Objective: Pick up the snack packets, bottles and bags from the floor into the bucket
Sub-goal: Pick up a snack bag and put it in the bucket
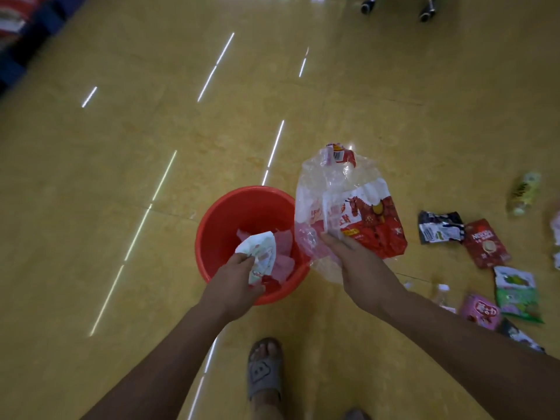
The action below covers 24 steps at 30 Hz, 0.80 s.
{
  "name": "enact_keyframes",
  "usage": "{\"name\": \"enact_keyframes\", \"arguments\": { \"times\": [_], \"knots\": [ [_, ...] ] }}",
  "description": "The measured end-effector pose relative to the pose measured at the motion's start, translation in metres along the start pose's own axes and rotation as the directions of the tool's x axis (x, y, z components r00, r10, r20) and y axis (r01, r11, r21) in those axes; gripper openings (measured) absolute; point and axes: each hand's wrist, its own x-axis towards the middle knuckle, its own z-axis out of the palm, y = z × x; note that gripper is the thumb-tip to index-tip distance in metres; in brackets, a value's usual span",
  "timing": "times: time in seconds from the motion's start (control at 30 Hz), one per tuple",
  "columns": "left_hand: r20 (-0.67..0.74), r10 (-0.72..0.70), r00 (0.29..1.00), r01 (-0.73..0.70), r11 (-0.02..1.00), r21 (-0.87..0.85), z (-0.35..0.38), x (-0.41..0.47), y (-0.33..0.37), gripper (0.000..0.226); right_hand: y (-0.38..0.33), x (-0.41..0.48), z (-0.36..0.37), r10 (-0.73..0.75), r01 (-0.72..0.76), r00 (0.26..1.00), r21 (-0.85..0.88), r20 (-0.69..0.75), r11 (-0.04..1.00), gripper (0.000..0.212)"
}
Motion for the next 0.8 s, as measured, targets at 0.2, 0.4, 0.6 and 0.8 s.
{"name": "enact_keyframes", "arguments": {
  "times": [0.2, 0.4, 0.6, 0.8],
  "knots": [
    [0.083, -0.019, 0.996, 0.017, 1.000, 0.025, 0.010, 0.008, -0.042, 0.058, -0.040, 0.033, 0.021, -0.086, 0.088, 0.995, -0.037, 0.052, 0.995, 0.091],
    [0.146, 0.014, 0.989, -0.019, 0.999, 0.038, 0.022, 0.016, -0.068, 0.055, -0.067, 0.061, 0.050, -0.126, 0.135, 0.983, -0.057, 0.136, 0.989, 0.094],
    [0.174, 0.023, 0.985, -0.018, 0.999, -0.028, 0.033, 0.027, -0.090, 0.057, -0.070, 0.085, 0.091, -0.093, 0.119, 0.972, -0.109, 0.216, 0.987, 0.098],
    [0.127, 0.069, 0.989, -0.056, 0.994, -0.098, 0.037, 0.032, -0.103, 0.058, -0.071, 0.107, 0.123, -0.035, 0.095, 0.938, -0.159, 0.345, 0.983, 0.088]
  ]
}}
